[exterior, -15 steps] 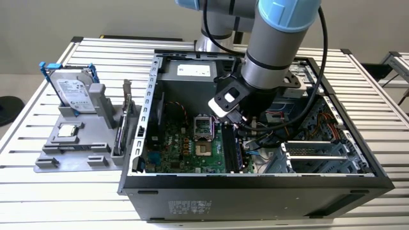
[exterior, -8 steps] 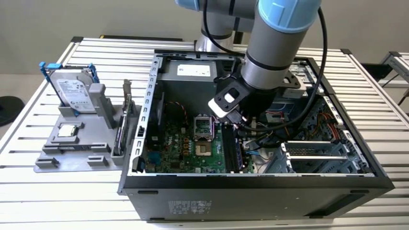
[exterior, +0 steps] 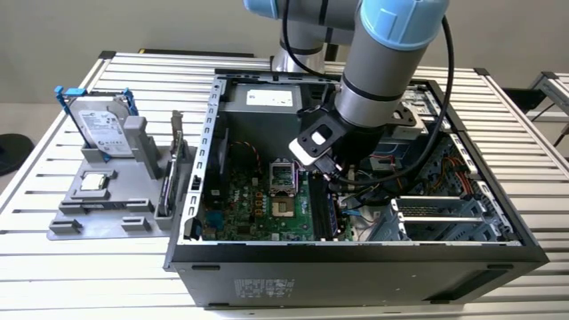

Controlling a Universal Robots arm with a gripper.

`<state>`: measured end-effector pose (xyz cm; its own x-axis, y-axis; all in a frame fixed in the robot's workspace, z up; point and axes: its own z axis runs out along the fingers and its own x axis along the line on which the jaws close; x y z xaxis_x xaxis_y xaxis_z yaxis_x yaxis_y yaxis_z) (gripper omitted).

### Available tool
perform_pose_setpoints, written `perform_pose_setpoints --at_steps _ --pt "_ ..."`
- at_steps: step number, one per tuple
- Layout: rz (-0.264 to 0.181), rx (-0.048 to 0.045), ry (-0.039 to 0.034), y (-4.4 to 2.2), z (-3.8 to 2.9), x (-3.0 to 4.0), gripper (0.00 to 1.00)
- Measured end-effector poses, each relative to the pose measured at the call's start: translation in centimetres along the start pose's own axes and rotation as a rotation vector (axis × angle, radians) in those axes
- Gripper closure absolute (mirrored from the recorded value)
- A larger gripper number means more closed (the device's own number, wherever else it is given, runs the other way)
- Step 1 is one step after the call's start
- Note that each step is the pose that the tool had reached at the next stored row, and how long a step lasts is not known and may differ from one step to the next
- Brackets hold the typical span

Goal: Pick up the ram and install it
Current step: 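Press down the ram until it locks into place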

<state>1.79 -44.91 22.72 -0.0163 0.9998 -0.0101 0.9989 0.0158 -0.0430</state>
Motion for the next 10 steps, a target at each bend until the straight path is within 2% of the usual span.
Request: perform_pose_setpoints --at_steps 3,5,10 --pt "0.000 0.0000 0.0000 0.00 0.00 0.00 1.00" --pt "0.000 0.0000 -0.0027 0.01 0.02 0.01 1.00" --pt "0.000 -0.0024 -0.0020 0.02 0.02 0.00 1.00"
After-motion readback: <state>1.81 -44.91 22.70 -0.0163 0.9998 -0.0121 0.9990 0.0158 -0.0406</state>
